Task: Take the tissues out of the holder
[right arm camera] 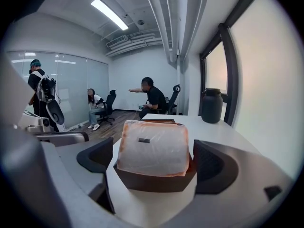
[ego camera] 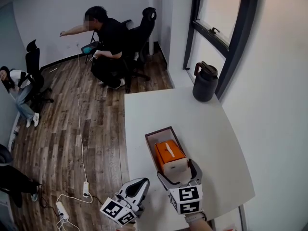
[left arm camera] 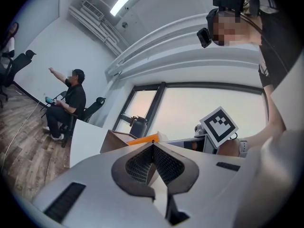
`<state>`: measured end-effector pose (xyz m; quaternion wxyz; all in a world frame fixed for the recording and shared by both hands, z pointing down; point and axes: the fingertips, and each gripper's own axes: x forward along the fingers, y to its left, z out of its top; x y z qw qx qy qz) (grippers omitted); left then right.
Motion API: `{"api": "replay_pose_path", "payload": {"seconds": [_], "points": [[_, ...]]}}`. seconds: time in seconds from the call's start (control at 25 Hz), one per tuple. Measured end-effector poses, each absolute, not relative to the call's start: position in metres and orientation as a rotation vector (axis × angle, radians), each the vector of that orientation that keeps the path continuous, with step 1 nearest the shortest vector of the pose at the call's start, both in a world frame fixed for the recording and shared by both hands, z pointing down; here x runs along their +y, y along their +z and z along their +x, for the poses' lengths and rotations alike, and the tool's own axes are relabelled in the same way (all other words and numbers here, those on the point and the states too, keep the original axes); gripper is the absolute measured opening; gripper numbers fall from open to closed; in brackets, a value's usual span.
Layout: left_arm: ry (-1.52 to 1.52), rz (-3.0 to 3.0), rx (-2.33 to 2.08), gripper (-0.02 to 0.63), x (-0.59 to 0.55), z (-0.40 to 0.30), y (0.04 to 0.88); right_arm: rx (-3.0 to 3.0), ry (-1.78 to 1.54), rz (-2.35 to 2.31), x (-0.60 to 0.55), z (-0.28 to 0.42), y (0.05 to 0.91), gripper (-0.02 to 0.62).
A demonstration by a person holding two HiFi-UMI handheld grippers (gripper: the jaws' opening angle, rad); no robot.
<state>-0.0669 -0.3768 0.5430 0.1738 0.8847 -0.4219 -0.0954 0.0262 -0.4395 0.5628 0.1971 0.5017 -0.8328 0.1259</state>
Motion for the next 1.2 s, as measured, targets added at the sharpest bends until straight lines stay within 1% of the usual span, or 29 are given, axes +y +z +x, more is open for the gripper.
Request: {"api": "replay_pose_path", "payload": {"seconds": [0.32,0.68,0.88,0.92,1.0,1.2], "points": [[-0.274,2.491,-1.206,0.005,-0.377,-0.070,0.549,-2.304,0.403,1.420,-0.447,0.022,0.572,0.502],[-0.279,2.476,-1.219,0.005,-0.378,-0.074,0.555,-2.256,0.344,1.424,-0.452,0.023,0.580,0.497],[-0.282,2.471,-1.223,0.005,-0.377,-0.075,0.557,-2.282,0.326,1.443,-0.451,0.022,0.576,0.456],[-0.283,2.470,-1.224,0.005,-0.377,-0.075,0.557,-2.289,0.321,1.447,-0.451,0.022,0.575,0.441],[-0.285,2.469,-1.225,0.005,-0.377,-0.076,0.557,-2.299,0.312,1.456,-0.450,0.023,0.573,0.390],[-0.288,2.466,-1.230,0.005,-0.376,-0.080,0.557,-2.323,0.331,1.474,-0.449,0.027,0.571,0.356]]}}
